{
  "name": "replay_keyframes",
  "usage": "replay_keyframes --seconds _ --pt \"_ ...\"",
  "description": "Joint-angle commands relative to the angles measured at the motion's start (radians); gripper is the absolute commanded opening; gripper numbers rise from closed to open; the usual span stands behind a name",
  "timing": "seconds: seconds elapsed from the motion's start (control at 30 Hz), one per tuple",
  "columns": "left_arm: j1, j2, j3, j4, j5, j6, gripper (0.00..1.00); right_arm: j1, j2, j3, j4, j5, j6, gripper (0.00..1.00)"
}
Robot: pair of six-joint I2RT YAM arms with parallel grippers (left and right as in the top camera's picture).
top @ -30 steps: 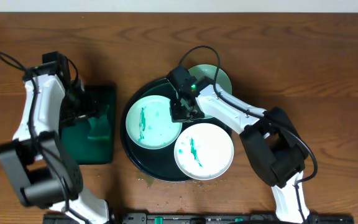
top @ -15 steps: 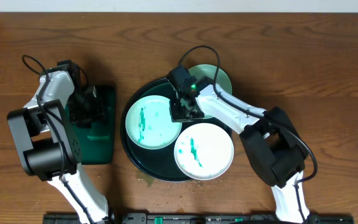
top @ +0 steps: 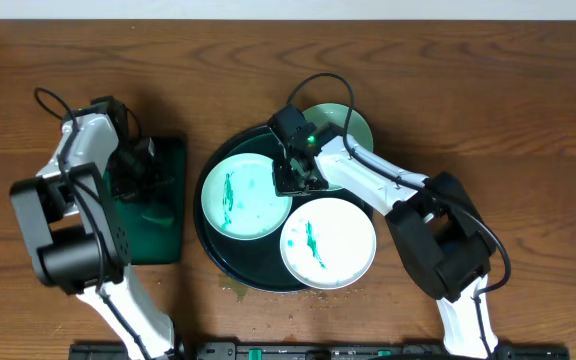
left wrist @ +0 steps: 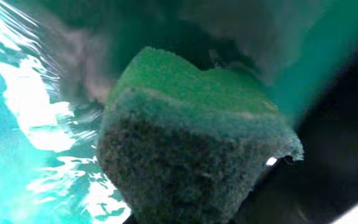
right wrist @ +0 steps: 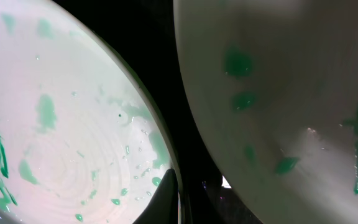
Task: Clean dirty plates on tray and stack at the side
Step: 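Grasp the green sponge with the left gripper and lift it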
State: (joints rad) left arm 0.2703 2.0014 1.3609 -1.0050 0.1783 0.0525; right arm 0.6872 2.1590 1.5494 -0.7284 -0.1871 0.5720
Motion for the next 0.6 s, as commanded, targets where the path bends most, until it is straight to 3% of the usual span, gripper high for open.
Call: replay_keyframes --seconds 0.0,0.23,0.57 --pt "0.002 -0.150 0.035 -0.021 -0.006 -0.037 0.07 0.012 0.036 0.006 0.008 0.000 -0.012 0.01" --pt "-0.037 -0.296 0.035 -0.026 -0.002 -0.090 0.07 0.012 0.036 0.006 0.011 0.000 -0.012 0.01" --pt "-0.229 -0.280 -0.034 0.016 -0.004 -0.234 0.07 0.012 0.036 0.006 0.011 0.000 -0.012 0.01"
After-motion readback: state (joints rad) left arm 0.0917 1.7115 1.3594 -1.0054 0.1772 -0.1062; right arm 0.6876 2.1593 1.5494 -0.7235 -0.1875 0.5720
